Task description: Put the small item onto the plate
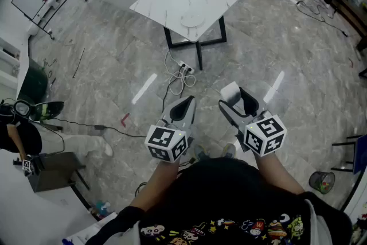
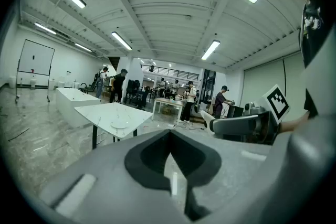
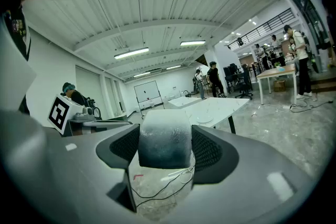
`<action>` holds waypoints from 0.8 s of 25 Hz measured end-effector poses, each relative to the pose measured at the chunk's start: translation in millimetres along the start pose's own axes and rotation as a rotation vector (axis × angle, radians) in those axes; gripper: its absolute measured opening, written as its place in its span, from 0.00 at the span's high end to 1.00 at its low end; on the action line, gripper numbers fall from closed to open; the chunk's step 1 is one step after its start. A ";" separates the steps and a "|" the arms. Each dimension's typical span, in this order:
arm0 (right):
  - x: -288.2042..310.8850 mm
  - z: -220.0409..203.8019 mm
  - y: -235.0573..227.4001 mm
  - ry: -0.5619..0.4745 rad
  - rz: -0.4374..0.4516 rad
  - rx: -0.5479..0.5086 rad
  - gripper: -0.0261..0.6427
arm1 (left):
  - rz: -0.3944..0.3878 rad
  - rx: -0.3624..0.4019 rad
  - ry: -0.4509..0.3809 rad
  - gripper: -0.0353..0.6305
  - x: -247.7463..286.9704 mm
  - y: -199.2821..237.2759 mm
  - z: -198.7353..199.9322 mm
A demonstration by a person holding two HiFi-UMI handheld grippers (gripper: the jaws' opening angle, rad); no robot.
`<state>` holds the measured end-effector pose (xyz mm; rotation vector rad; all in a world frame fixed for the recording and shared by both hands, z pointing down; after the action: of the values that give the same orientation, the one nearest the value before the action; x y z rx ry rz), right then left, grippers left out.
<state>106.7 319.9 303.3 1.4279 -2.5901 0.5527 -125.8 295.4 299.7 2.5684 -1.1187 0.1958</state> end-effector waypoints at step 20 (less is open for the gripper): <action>-39.4 -32.1 -53.3 0.029 0.036 -0.038 0.46 | 0.042 -0.004 0.045 0.95 42.3 -66.5 -34.8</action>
<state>170.8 337.3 335.0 1.3548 -2.5942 0.5220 -48.0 321.1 326.7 2.5255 -1.1556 0.2595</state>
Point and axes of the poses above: the fingertips, and each gripper's own axes: x forward along the fingers, y to its left, z out of its top, the point moved 10 cm from there along -x, backward along the fingers, and after that the axes turned 2 degrees about -x, right-handed, at the moved point
